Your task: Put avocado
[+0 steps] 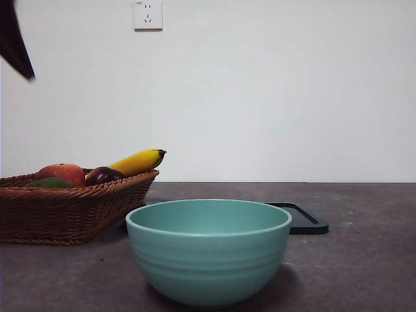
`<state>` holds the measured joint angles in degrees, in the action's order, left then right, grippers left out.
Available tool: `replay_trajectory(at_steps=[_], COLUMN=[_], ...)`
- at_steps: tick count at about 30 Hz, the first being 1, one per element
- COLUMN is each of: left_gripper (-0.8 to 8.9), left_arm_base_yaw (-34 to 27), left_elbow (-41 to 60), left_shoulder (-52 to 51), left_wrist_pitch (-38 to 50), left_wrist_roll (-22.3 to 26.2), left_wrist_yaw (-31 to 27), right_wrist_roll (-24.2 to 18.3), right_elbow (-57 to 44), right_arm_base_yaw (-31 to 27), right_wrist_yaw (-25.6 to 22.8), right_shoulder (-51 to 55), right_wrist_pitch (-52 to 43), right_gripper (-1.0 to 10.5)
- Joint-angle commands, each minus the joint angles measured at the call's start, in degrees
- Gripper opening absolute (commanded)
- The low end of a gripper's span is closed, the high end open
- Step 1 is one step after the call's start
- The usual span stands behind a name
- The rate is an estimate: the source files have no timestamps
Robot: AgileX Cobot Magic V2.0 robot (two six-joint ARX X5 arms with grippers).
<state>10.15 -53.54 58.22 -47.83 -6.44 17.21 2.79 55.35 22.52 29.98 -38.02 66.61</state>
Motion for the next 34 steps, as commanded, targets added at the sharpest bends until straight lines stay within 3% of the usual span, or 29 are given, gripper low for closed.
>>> replay_trajectory(at_steps=[1, 12, 30, 34], left_gripper=[4.04, 4.03, 3.96, 3.08], left_arm_base_yaw=[1.18, 4.72, 6.64, 6.86], left_elbow=[-2.29, -8.66, -10.60, -10.60], left_shoulder=[5.44, 23.45, 36.46, 36.74], left_wrist_pitch=[3.08, 8.26, 10.38, 10.08], left_wrist_roll=[1.42, 4.52, 4.52, 4.48], left_wrist_yaw=[-3.98, -14.38, -17.46, -17.44], right_wrist_roll=[-0.22, 0.02, 1.07, 1.05], right_elbow=[1.11, 1.11, 1.11, 1.11], right_arm_base_yaw=[0.39, 0.39, 0.39, 0.39], right_wrist_yaw=[0.00, 0.00, 0.00, 0.00], right_shoulder=[-0.50, -0.50, -0.50, -0.48], right_wrist_pitch=[-0.59, -0.57, -0.57, -0.59], right_gripper=[3.7, 3.7, 3.7, 3.7])
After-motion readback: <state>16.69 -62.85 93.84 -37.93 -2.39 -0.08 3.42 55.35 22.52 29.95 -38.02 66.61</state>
